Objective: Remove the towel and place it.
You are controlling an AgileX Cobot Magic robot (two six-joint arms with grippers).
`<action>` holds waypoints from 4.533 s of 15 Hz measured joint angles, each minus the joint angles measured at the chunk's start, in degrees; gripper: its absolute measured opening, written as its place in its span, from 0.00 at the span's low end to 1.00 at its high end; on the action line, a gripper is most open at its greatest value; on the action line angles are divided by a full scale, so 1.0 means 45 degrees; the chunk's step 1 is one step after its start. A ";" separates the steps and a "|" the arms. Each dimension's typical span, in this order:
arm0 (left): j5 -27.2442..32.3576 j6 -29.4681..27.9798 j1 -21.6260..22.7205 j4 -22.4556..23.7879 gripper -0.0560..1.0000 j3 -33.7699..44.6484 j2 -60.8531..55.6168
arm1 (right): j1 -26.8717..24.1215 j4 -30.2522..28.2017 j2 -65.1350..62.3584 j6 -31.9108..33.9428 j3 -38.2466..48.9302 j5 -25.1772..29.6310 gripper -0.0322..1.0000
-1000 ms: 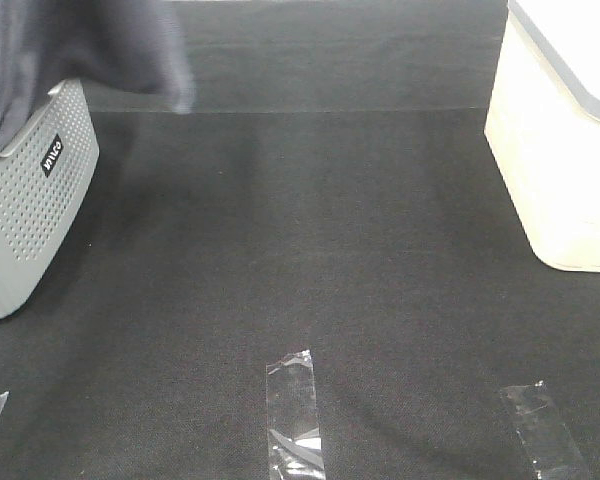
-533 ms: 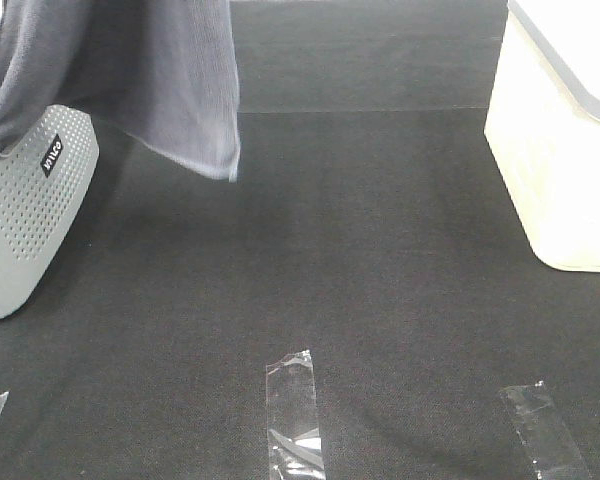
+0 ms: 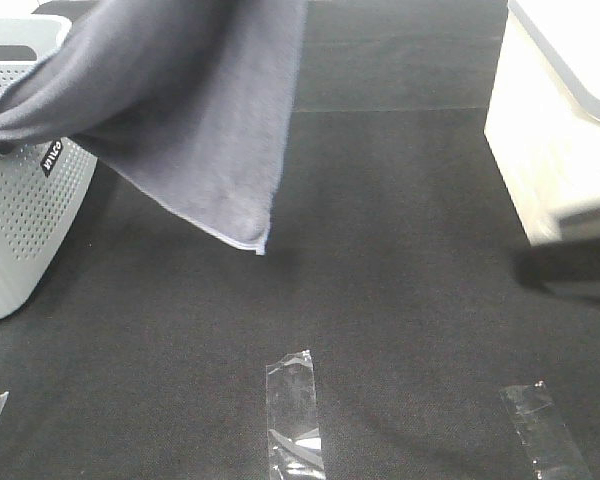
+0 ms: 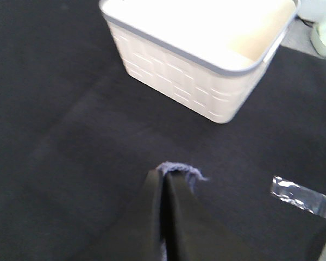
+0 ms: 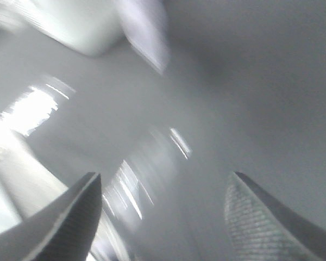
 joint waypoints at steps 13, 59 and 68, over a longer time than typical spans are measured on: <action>-0.2241 0.0000 -0.0789 -0.0267 0.05 0.0000 0.1019 | 0.0000 0.8836 0.8531 -1.1650 -0.0025 0.1490 0.63; -1.1688 -0.6443 0.3298 0.4762 0.05 0.0000 0.3183 | 0.1770 -1.1586 1.2949 1.1981 -2.0448 0.2050 0.03; -2.1021 -0.6392 0.4966 0.5118 0.05 0.0000 0.4482 | 0.1961 -1.2783 1.5228 1.1841 -2.4115 -0.6124 0.03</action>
